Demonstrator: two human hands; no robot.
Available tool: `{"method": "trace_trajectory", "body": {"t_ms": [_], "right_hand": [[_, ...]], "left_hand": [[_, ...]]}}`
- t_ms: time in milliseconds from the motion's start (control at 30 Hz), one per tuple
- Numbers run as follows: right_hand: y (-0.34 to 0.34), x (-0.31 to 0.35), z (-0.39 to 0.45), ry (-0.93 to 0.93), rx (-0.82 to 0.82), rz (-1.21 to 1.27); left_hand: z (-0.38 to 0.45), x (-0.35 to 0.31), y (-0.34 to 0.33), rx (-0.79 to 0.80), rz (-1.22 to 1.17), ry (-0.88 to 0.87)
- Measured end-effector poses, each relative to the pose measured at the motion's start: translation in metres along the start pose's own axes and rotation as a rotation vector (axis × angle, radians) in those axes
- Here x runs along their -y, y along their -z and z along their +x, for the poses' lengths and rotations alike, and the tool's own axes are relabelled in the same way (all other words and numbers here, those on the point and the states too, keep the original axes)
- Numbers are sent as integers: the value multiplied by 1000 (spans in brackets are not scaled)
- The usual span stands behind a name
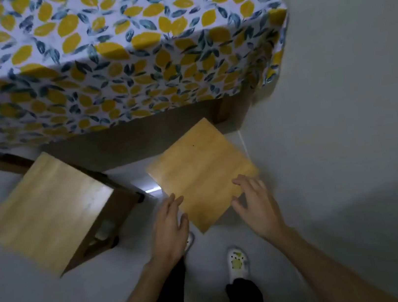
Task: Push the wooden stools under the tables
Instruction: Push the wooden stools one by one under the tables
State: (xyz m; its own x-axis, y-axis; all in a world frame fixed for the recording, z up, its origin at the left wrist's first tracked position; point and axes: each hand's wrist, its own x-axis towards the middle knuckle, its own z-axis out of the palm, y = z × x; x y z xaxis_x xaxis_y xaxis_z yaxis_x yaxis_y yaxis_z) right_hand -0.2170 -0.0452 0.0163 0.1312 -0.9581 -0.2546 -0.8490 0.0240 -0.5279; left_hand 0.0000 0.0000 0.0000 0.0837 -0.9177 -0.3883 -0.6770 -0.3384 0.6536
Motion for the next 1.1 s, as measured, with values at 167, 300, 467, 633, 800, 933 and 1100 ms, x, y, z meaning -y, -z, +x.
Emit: {"method": "trace_trajectory", "body": {"t_ms": [167,300,467,633,800,933,1100], "right_hand": [[-67,-80,22,44,61,-42],[-131,-123,35,103,19,-109],[-187,-145,55,176,-59,-219],[-218,-148,72,193,-222,-311],[-221,-150,94,260,-340,-334],[-217,-138,134,268,-320,-318],[-211,-120,203,304,-324,-362]], "left_hand": [[14,36,-78,-35,18,107],[39,70,-127,-47,112,82],[77,107,-165,-107,288,-65],[97,112,-180,-150,387,-114],[115,114,-178,-185,399,-118],[150,111,-161,-214,400,-129],[211,105,-132,-242,354,-133]]}}
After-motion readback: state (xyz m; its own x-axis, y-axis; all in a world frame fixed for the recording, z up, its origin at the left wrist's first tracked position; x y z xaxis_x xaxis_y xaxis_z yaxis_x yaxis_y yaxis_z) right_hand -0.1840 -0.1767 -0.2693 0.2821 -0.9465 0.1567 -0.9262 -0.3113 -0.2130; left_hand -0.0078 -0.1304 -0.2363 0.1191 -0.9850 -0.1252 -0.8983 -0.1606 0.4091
